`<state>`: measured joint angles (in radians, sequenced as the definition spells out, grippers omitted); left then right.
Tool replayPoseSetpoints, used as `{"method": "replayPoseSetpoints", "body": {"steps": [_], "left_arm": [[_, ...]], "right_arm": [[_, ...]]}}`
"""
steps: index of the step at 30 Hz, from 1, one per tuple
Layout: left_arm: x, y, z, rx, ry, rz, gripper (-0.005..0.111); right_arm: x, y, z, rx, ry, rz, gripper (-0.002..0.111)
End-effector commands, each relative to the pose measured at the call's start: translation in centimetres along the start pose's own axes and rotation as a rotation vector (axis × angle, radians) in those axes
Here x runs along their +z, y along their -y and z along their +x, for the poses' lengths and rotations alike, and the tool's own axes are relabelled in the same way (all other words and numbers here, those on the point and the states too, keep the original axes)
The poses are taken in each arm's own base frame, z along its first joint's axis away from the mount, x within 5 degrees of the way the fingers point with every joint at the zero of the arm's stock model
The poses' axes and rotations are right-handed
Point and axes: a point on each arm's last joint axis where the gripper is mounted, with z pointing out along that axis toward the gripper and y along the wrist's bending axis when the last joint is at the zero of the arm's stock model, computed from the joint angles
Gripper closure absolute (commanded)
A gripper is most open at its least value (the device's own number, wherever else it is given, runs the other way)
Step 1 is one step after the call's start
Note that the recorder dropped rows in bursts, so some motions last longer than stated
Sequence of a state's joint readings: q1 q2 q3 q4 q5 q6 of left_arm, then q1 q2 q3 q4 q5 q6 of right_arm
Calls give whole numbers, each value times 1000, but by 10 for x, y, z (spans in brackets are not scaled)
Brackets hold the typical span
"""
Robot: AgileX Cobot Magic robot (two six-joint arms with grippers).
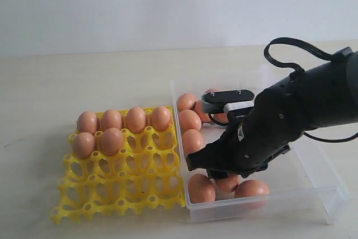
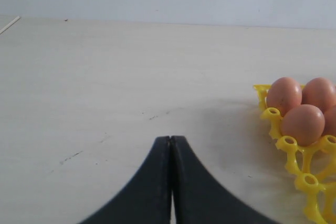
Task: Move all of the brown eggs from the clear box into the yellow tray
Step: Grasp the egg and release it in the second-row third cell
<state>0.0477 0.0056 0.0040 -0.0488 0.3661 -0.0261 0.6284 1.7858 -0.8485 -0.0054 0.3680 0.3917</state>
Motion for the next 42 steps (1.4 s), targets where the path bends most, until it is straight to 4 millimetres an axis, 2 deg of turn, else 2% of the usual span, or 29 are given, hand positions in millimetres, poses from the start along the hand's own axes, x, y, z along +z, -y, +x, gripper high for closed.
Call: {"method": "replayPoseSetpoints", "body": {"steps": [1, 4, 5, 7, 8, 17, 24, 25, 27, 29, 30, 32, 34, 36, 39, 42], "left_arm": [[-1, 1, -2, -8, 19, 8, 107], [-1, 1, -2, -8, 19, 8, 107], [-1, 1, -2, -8, 19, 8, 107], [-1, 1, -2, -8, 19, 8, 107], [-1, 1, -2, -8, 19, 8, 107], [-1, 1, -2, -8, 19, 8, 107], [-1, 1, -2, -8, 19, 8, 107], [-1, 1, -2, -8, 19, 8, 107], [-1, 1, -2, -8, 19, 8, 107], [-1, 1, -2, -8, 19, 8, 107], [-1, 1, -2, -8, 19, 8, 107], [-1, 1, -2, -8, 19, 8, 107], [-1, 1, -2, -8, 19, 8, 107], [-1, 1, -2, -8, 19, 8, 107], [-1, 1, -2, -8, 19, 8, 107], [-1, 1, -2, -8, 19, 8, 107]], "right_arm": [[-33, -6, -15, -108, 195, -46, 108], [-57, -34, -36, -234, 533, -204, 108], [-57, -45, -40, -299, 636, -264, 108], [-54, -54, -44, -372, 729, -326, 108], [-44, -61, -45, -403, 777, -387, 108], [20, -69, -39, -428, 701, -464, 108], [37, -78, -58, -406, 678, -459, 107], [38, -78, -58, -408, 676, -457, 104], [40, -79, -61, -409, 676, -456, 92], [42, -78, -61, -393, 647, -443, 75], [44, -77, -60, -393, 627, -425, 63], [45, -75, -59, -393, 605, -405, 49], [43, -75, -59, -381, 602, -405, 43], [36, -75, -61, -382, 609, -402, 41], [10, -72, -67, -384, 609, -348, 43], [-28, -58, -67, -355, 521, -186, 52]]}}
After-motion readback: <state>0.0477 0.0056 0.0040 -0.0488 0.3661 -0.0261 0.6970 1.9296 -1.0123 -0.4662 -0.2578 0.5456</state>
